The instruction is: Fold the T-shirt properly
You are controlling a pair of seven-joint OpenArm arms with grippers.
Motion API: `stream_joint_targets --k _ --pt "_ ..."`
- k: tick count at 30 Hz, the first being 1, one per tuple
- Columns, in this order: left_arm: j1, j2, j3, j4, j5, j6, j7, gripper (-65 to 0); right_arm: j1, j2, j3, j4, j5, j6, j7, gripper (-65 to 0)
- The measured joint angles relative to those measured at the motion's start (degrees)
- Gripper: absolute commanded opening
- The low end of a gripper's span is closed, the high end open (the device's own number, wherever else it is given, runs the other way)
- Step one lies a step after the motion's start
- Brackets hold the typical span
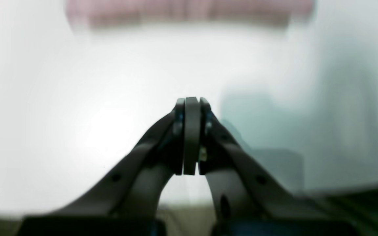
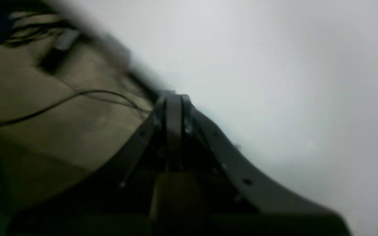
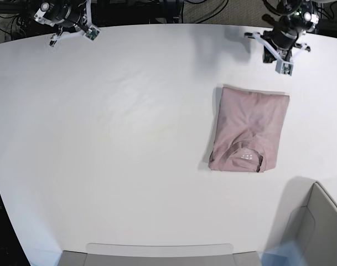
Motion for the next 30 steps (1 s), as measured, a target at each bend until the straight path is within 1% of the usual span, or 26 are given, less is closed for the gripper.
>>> stream_joint_targets --k 3,7,9,10,12,13,14,16,18,19,20,21,22,24,26,28,30 --pt "5.9 0.1 0.0 0.0 -0.2 -0.3 0.0 -65.0 -6.7 1.2 -0.1 -0.1 -0.2 0.0 1.6 -65.0" --pt "12.9 0.0 0.0 -0.5 0.3 0.1 -0.1 -65.0 -11.7 3.5 -0.1 0.0 -0.1 0.0 2.2 -65.0" --pt "14.8 0.2 0.4 -3.5 1.7 0.0 -0.4 -65.0 -14.5 4.8 -0.3 0.0 -0.7 0.0 2.1 -65.0" --pt "14.8 1.3 0.4 -6.0 3.0 -0.2 -1.0 -65.0 -15.4 5.3 -1.1 -0.1 -1.2 0.0 1.8 -65.0" --pt "14.4 3.7 0.4 -13.3 9.1 0.9 -1.8 -65.0 -15.9 6.5 -4.1 -1.0 -1.0 0.0 1.7 -65.0" --pt "13.5 4.3 1.0 -17.5 11.0 0.3 -3.6 -65.0 -15.5 6.9 -6.0 -2.2 -0.8 0.0 2.8 -65.0" --pt "12.5 4.3 2.7 -22.3 13.1 0.3 -5.2 -65.0 -15.0 7.4 -7.9 -4.3 0.3 0.0 3.1 -65.0" --pt "10.4 4.3 6.0 -31.0 15.8 -0.1 -9.9 -65.0 -13.0 8.7 -12.3 -9.3 -1.1 0.0 2.9 -65.0" --pt "8.3 4.7 7.9 -38.2 16.9 -0.5 -11.3 -65.0 -10.8 10.0 -17.5 -14.3 -1.1 0.0 2.3 -65.0" --pt "7.3 4.9 8.2 -40.5 17.2 0.0 -12.5 -65.0 -9.7 10.6 -19.7 -16.1 -0.2 -2.9 2.3 -65.0" --pt "6.3 4.9 8.3 -42.5 16.8 0.0 -12.7 -65.0 -8.2 10.9 -21.9 -18.4 0.2 -7.7 2.7 -65.0" --pt "5.6 4.8 8.5 -44.3 17.1 -0.2 -12.6 -65.0 -6.3 10.9 -23.7 -21.1 -0.5 -11.6 2.8 -65.0" --pt "4.6 4.7 8.5 -46.0 16.9 -0.2 -12.8 -65.0 -4.0 10.8 -25.3 -23.8 -0.9 -14.8 2.7 -65.0" --pt "1.7 4.7 8.5 -49.5 17.0 0.1 -13.2 -65.0 0.1 11.3 -28.3 -28.2 -0.6 -19.2 3.2 -65.0" --pt "-1.5 4.7 8.3 -54.1 17.6 0.3 -13.4 -65.0 4.6 11.4 -31.4 -34.1 -0.9 -20.2 3.5 -65.0" --pt "-4.7 4.9 8.2 -59.9 17.0 0.0 -15.8 -65.0 8.9 11.4 -34.7 -40.7 -1.0 -20.1 5.6 -65.0" --pt "-7.8 5.0 8.3 -65.7 16.5 0.1 -20.2 -65.0 12.9 10.8 -37.8 -47.7 -0.6 -20.2 10.0 -65.0"
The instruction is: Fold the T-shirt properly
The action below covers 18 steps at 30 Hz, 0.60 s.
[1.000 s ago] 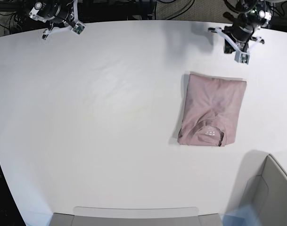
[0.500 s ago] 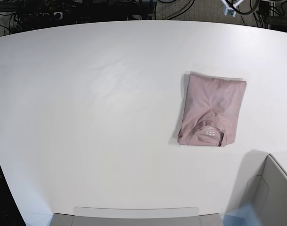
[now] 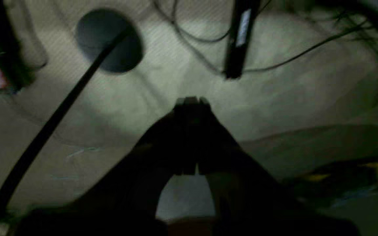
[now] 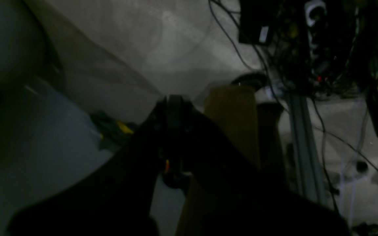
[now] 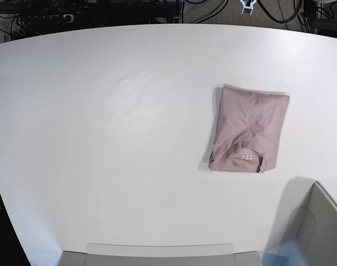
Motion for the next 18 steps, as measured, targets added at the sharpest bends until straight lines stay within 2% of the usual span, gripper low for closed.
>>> stream_joint_targets --k 6,7,13,18 --pt "-5.2 0.0 -0.2 -11.1 0.5 0.0 -4.9 -65.0 10.9 -3.7 -7.9 -14.5 0.0 -0.3 2.6 -65.0" --pt "-5.7 0.0 -0.2 -12.4 0.5 0.0 -7.3 -65.0 12.3 -4.2 -9.4 -16.5 -0.2 -0.3 3.4 -65.0" --pt "-10.9 0.2 -0.2 -22.0 0.7 0.0 -14.8 -65.0 19.3 -7.4 -16.8 -29.6 0.2 -0.2 14.0 -65.0" --pt "-14.5 0.1 -0.2 -28.4 0.9 0.0 -19.0 -65.0 24.0 -8.7 -22.8 -41.4 0.0 -0.4 21.6 -65.0"
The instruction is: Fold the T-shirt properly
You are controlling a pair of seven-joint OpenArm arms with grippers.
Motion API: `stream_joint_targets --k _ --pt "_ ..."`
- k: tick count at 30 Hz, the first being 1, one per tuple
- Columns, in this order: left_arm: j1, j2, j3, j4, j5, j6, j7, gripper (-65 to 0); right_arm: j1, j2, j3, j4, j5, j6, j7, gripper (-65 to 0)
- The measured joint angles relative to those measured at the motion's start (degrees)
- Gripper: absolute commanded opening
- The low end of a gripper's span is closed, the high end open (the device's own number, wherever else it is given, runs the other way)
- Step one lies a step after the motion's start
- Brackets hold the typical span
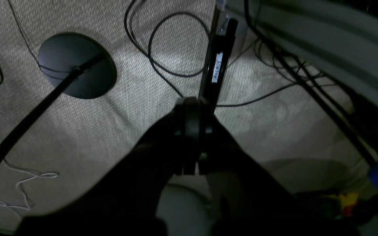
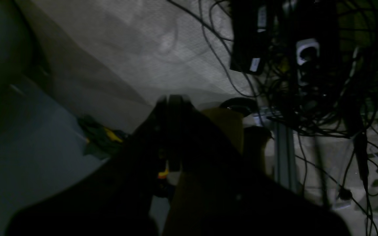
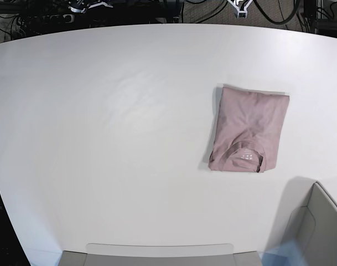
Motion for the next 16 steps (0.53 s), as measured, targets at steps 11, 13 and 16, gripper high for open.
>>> stream_joint_targets --k 11,13,16 --pt "-5.2 1.0 0.0 -6.9 -0.2 0.0 -4.5 -65.0 3.5 -5.9 -11.5 -16.7 0.2 0.0 6.1 -65.0" --pt "-6.2 1.3 0.0 -6.9 -0.2 0.0 -4.7 -65.0 3.6 -7.3 -12.3 -18.6 0.1 -0.2 6.1 -65.0" --pt "-7.5 1.3 0.0 -6.8 -0.2 0.0 -5.0 -65.0 3.3 -9.0 -13.8 -21.1 0.2 -0.1 6.1 -65.0"
